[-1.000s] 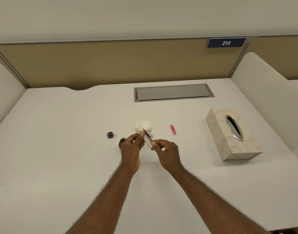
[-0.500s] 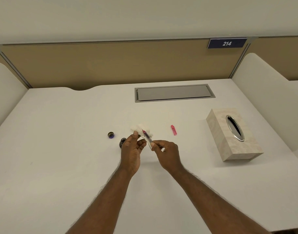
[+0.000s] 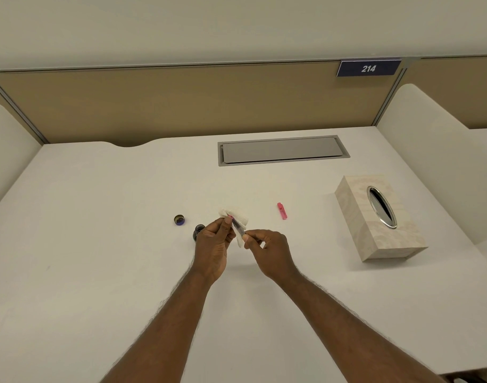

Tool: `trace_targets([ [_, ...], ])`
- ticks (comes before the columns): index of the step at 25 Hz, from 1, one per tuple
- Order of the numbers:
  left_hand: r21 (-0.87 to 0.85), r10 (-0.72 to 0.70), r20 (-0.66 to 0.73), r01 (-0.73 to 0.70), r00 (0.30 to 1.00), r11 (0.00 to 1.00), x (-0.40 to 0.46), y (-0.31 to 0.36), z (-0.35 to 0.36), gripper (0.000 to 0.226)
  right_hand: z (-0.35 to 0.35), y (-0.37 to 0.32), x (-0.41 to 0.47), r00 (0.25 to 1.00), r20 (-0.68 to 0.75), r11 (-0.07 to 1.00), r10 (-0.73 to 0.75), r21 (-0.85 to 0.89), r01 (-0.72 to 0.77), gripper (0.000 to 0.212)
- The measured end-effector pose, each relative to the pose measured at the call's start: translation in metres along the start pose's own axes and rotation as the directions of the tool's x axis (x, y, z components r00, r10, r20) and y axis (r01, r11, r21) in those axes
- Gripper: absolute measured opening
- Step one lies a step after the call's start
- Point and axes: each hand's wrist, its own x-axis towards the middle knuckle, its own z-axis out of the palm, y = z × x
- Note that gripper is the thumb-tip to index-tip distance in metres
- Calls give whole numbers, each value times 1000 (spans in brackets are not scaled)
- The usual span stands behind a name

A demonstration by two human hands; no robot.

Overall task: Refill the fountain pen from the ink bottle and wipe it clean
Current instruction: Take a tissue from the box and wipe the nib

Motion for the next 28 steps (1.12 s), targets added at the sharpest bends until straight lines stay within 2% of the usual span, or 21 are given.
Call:
trace_targets([
  [4, 15, 15, 16, -15, 1000, 1000, 0, 1, -2, 20, -1, -1, 0, 999, 36, 1000, 6, 23, -6, 19],
  [10, 42, 25, -59, -23, 998, 999, 4, -6, -4, 25, -2, -3, 0, 993, 111, 995, 48, 78, -57, 22],
  [15, 16, -4, -123, 6, 992, 1000, -1, -2, 5, 39, -11, -6, 4, 952, 260, 943, 163, 244, -228, 25],
  [18, 10, 0, -164, 1, 986, 1000, 4, -1, 1, 35, -15, -1, 1, 923, 327, 907, 202, 294, -302, 22],
  [25, 102, 34, -287, -5, 957, 995, 11, -1, -5, 25, -21, 9, -3, 945, 228, 873, 236, 377, -309, 23],
  [28, 190, 61, -280, -7, 958, 982, 7, -3, -3, 21, -21, 8, -1, 947, 185, 863, 265, 393, -318, 17],
])
